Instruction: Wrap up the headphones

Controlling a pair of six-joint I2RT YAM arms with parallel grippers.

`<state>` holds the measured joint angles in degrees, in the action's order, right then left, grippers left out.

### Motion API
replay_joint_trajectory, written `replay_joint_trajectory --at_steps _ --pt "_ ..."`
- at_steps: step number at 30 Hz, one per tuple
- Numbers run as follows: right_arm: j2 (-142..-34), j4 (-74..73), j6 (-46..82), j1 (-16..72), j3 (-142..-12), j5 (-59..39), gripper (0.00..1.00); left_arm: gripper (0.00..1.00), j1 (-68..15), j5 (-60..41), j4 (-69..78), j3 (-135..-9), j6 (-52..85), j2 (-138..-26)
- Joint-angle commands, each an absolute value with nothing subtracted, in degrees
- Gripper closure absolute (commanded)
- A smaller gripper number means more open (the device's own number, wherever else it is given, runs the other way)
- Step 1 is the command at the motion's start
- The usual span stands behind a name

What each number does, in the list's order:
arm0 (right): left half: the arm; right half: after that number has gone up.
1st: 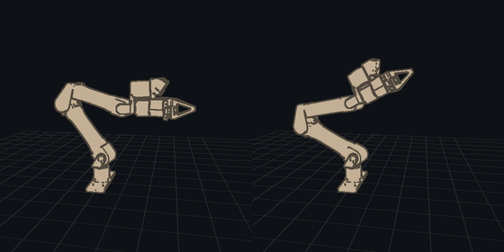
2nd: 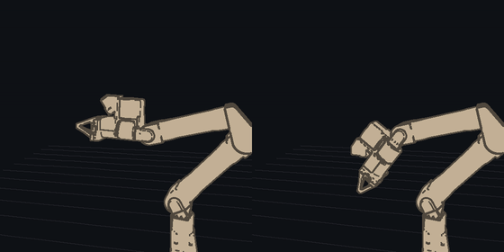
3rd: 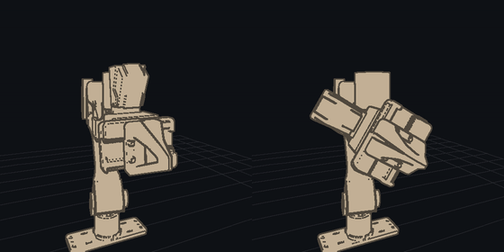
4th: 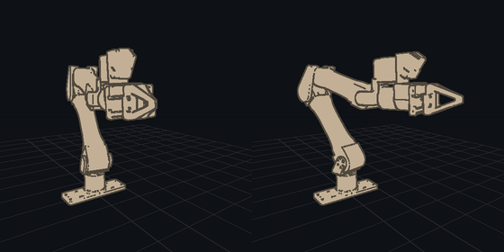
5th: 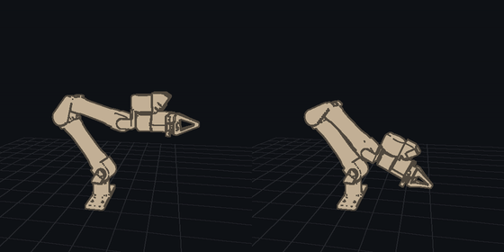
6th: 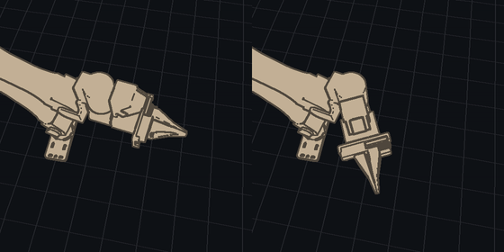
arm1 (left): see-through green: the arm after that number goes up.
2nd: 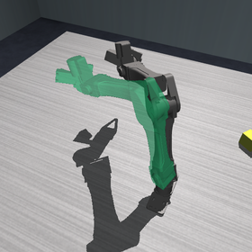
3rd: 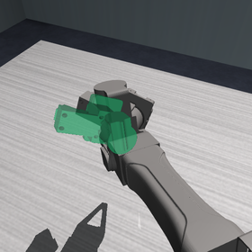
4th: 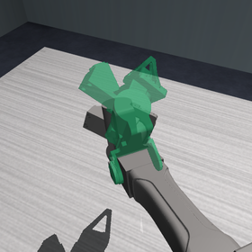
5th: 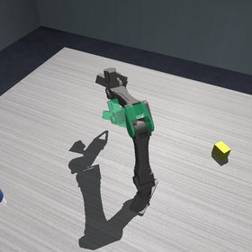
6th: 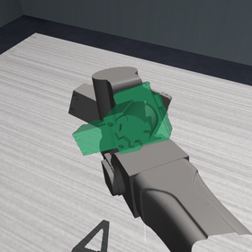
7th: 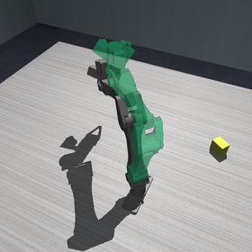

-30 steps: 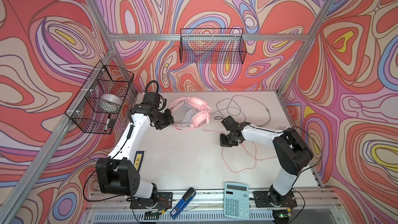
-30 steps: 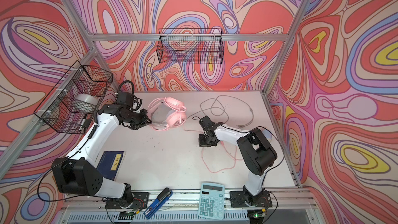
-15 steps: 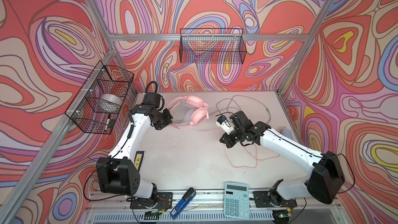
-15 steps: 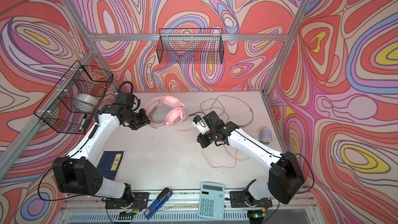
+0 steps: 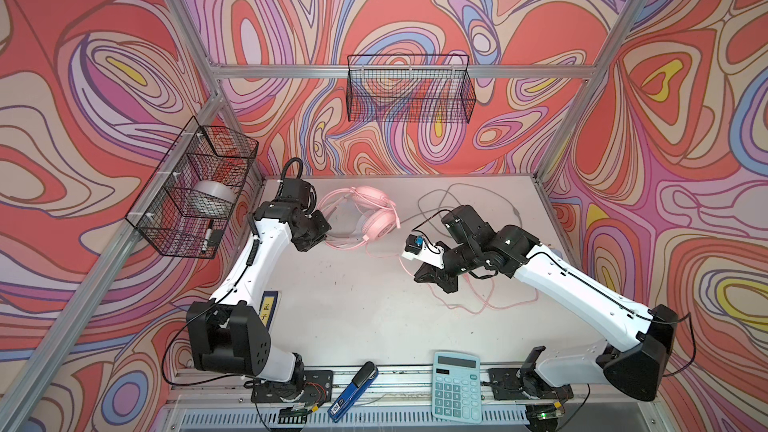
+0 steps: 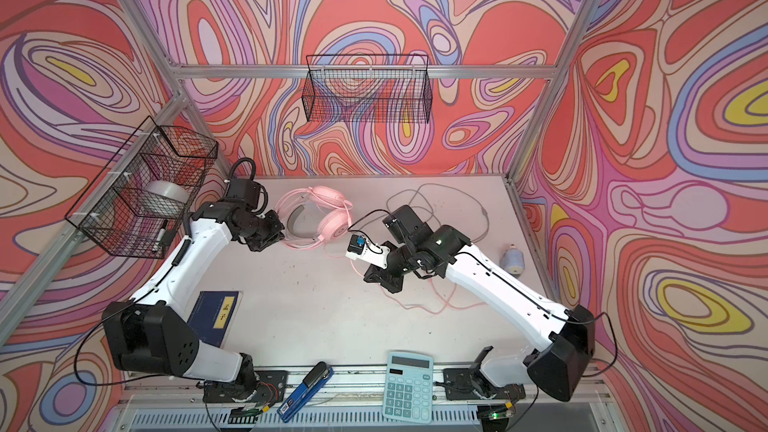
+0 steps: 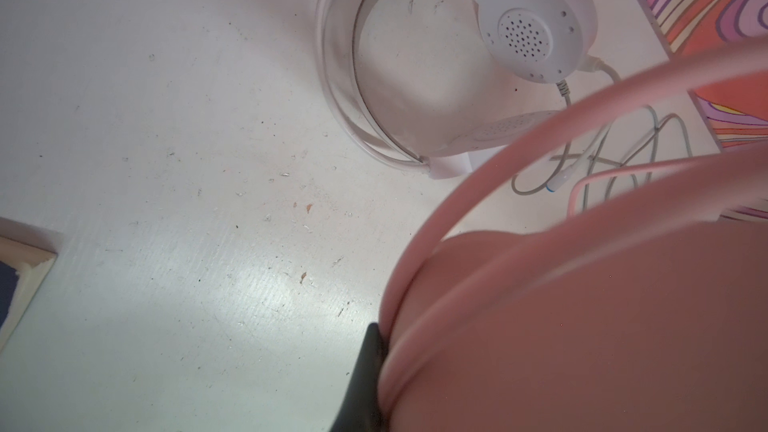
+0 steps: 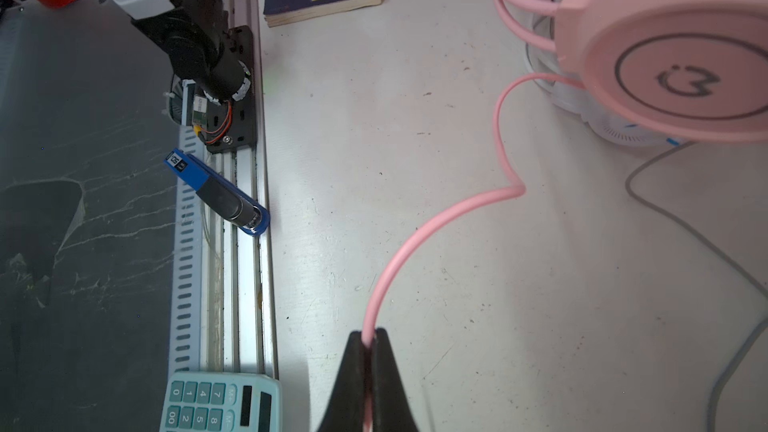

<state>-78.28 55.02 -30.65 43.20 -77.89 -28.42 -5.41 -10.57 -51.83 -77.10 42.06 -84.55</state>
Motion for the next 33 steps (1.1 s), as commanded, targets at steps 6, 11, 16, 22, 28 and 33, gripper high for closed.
replay_joint_trajectory --at_steps 6,11,16,22,28,33 --pt "-80.9 57.9 -40.2 43.7 -85.8 -32.6 1.00 1.00 -7.6 -6.4 -53.4 -76.4 41.6 -86.4" --pt "-82.1 58.5 -42.4 43.7 -89.4 -32.3 1.00 1.00 -9.6 -3.9 -54.6 -76.6 39.8 -88.3" --pt "-83.1 59.6 -44.2 43.6 -93.8 -31.1 1.00 1.00 -12.2 -1.2 -55.6 -77.0 37.7 -90.0" --pt "-85.1 59.7 -45.2 43.2 -98.3 -26.9 1.00 1.00 -15.1 -0.1 -56.3 -77.7 34.6 -92.2" --pt "-87.7 59.3 -41.6 37.5 -103.0 -24.6 1.00 1.00 -16.3 -1.6 -54.5 -76.7 30.0 -91.3" --pt "-89.7 54.8 -38.1 34.6 -102.4 -24.6 1.00 1.00 -16.8 -2.2 -54.7 -76.9 26.4 -90.2"
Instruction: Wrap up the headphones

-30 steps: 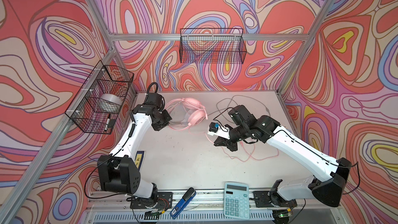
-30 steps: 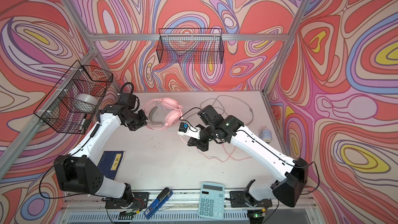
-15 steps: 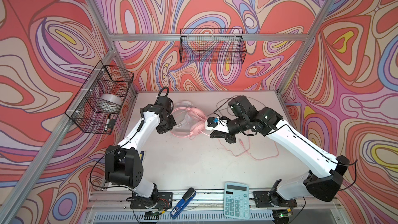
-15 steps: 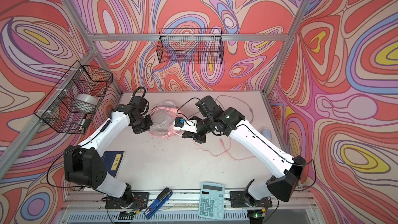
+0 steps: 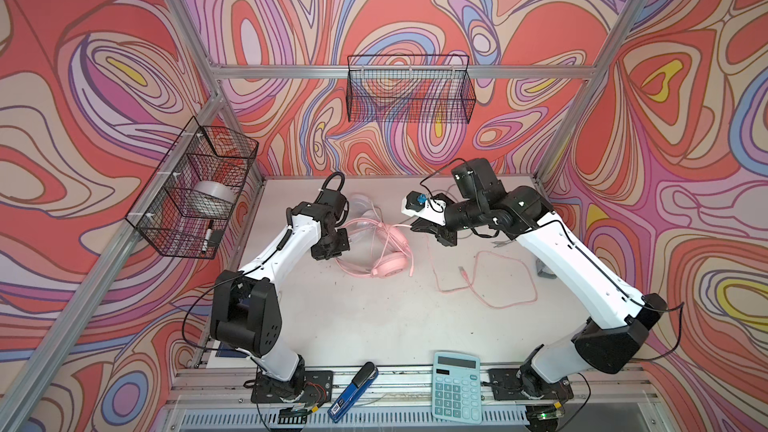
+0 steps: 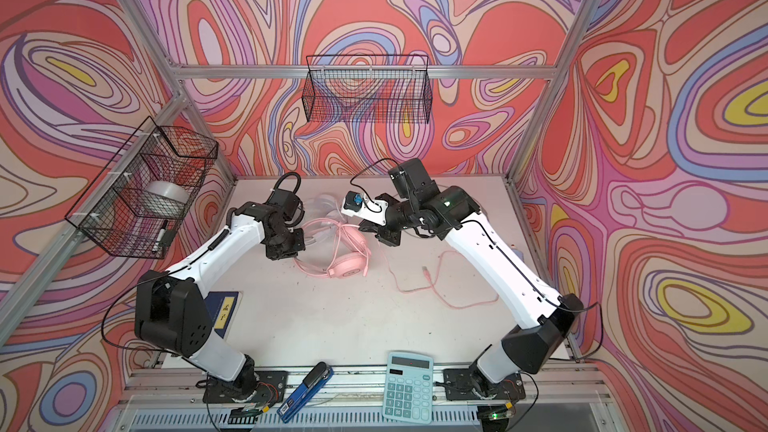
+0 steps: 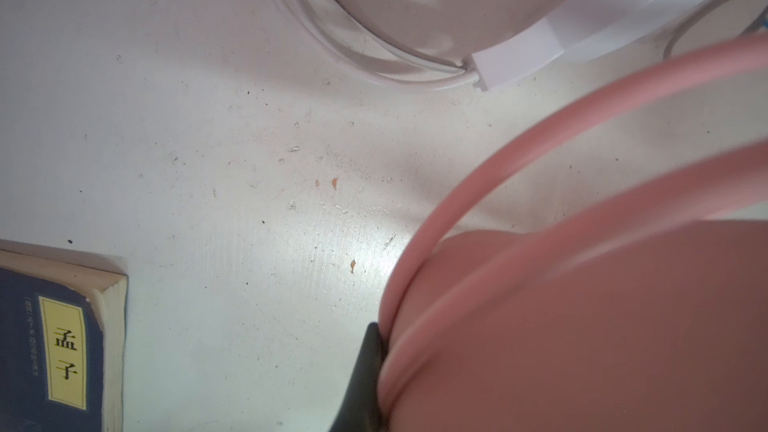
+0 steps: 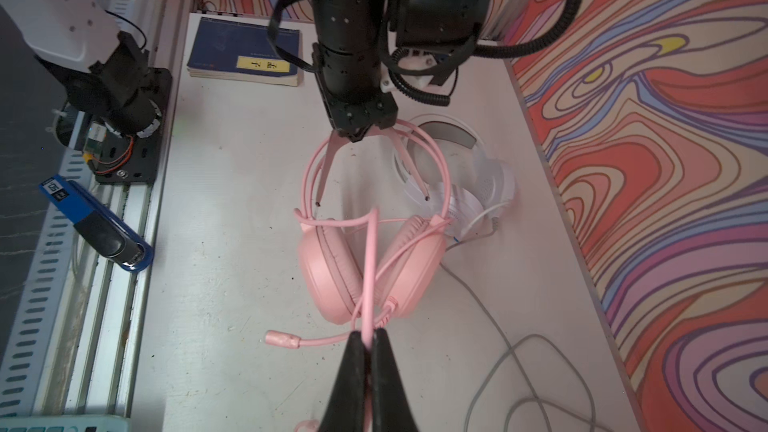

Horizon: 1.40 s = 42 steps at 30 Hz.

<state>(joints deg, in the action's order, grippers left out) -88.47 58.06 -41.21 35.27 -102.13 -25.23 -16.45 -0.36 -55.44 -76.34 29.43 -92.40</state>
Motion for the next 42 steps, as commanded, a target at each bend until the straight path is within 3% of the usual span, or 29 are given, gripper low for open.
replay_joint_trajectory --at_steps 1,16,31,42 --pt "-90.3 52.9 -36.4 34.0 -101.9 -24.4 1.00 1.00 -16.8 -2.3 -54.5 -76.8 25.8 -89.9" --pt "-101.2 45.4 -19.6 28.6 -105.3 -16.3 1.00 1.00 -17.5 -3.4 -55.0 -74.5 19.5 -87.4" --pt "-115.2 45.6 -11.9 25.7 -109.7 -17.4 1.00 1.00 -17.4 -6.9 -54.0 -71.8 16.0 -83.1" --pt "-119.3 41.9 -8.3 24.4 -104.3 -20.7 1.00 1.00 -17.5 -10.9 -52.3 -70.8 16.5 -80.1"
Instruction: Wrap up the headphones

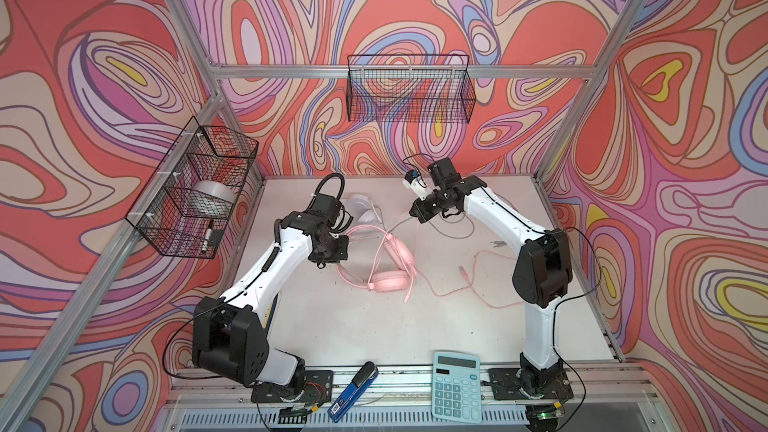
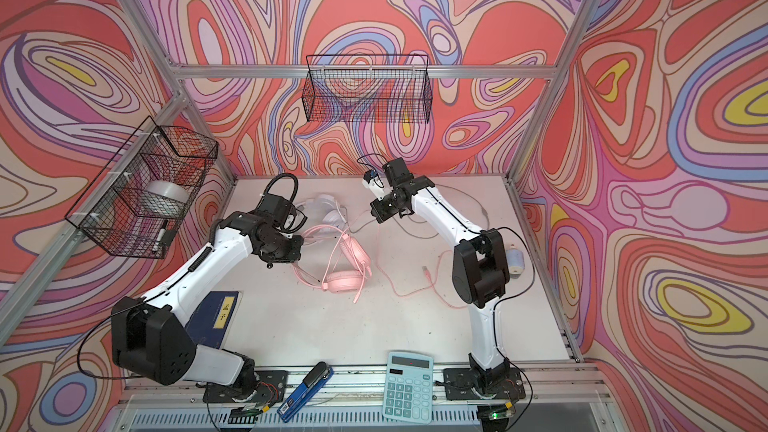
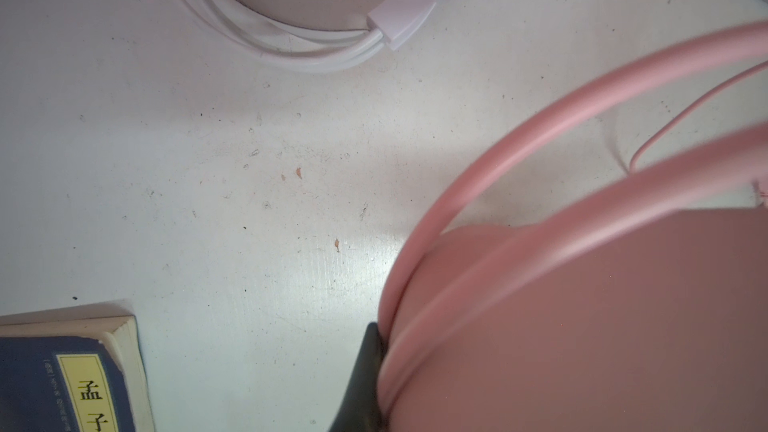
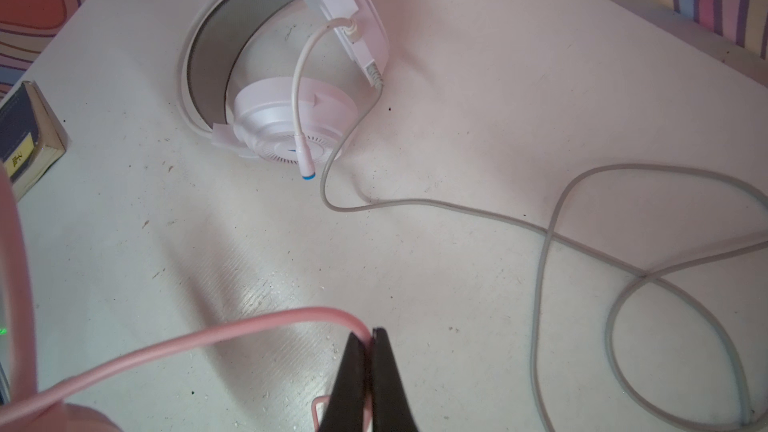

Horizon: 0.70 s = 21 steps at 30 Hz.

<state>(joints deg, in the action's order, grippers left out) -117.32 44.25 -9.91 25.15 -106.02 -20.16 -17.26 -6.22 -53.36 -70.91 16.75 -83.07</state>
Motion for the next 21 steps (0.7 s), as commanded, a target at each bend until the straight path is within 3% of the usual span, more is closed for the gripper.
replay_joint_trajectory --at_steps 1,9,21 --pt "-119.3 41.3 -8.0 24.3 -103.7 -21.0 1.00 1.00 -17.5 -11.4 -51.8 -70.7 16.8 -79.9" --pt "-118.9 38.1 -6.1 24.1 -99.2 -22.7 1.00 1.00 -17.4 -12.9 -49.3 -69.0 18.8 -79.2" --pt "-112.1 28.9 -1.2 23.8 -85.2 -23.8 0.72 1.00 -16.6 -14.7 -47.4 -69.2 21.1 -80.2"
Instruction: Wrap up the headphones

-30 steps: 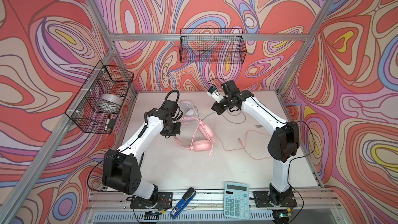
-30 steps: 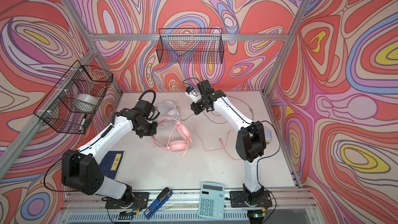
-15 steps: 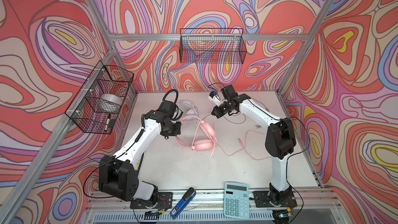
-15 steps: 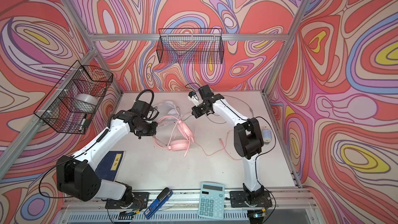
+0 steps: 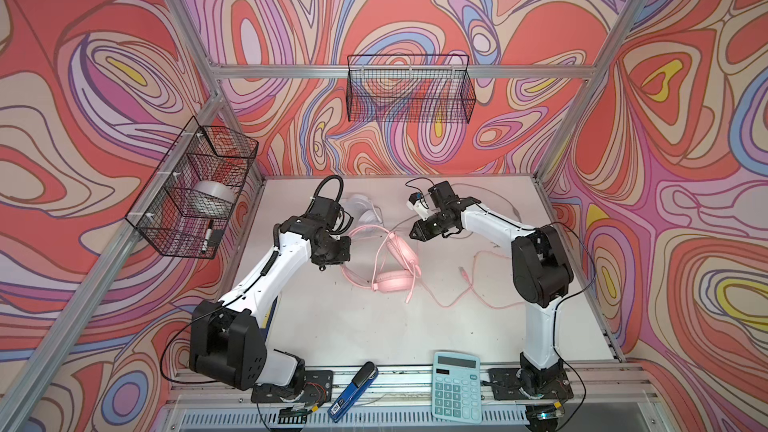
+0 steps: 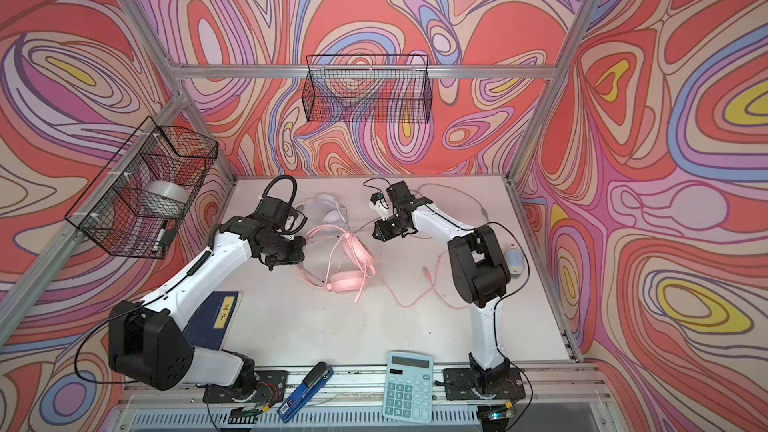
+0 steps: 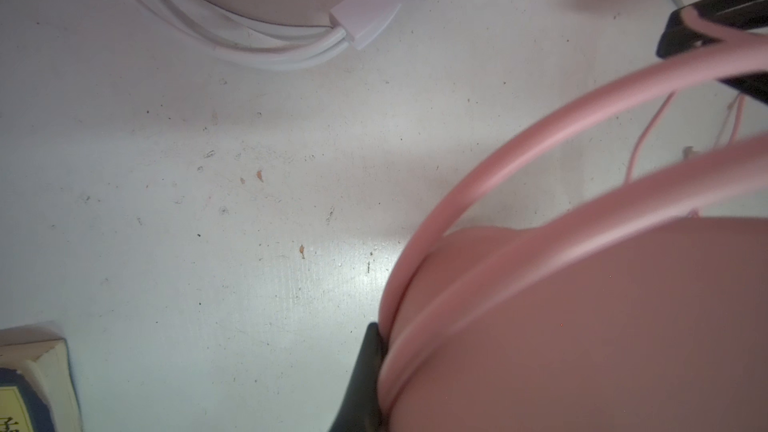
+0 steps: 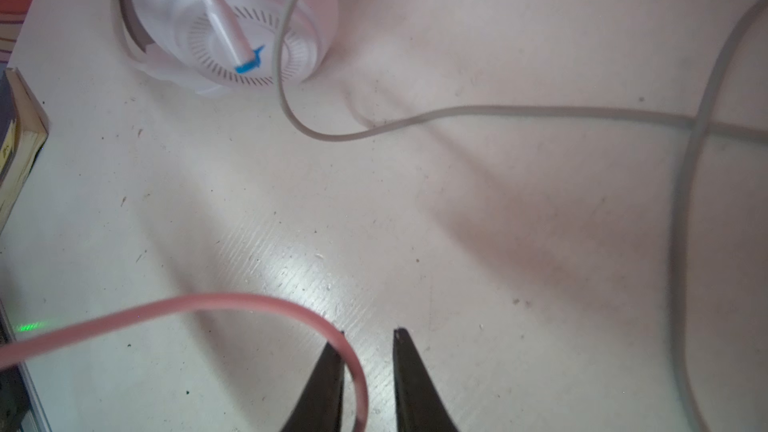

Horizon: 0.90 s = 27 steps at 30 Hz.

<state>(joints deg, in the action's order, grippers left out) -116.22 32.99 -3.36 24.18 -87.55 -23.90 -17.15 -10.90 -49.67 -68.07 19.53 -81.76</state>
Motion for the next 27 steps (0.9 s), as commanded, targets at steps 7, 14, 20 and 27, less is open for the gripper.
replay_joint_trajectory --at_steps 7,14,20,27 --pt "-107.9 25.3 0.1 23.8 -77.6 -24.2 0.64 1.00 -15.6 -15.0 -47.2 -69.0 22.6 -81.1" --pt "-105.8 24.9 0.7 23.8 -72.3 -22.8 0.62 1.00 -14.5 -16.7 -46.1 -69.5 24.9 -81.4" --pt "-103.0 29.7 0.5 23.8 -69.2 -18.0 0.61 1.00 -13.8 -18.3 -46.3 -71.3 26.3 -81.1" --pt "-98.8 39.9 1.1 24.1 -68.3 -12.5 0.61 1.00 -13.4 -19.2 -46.7 -74.1 27.4 -81.7"
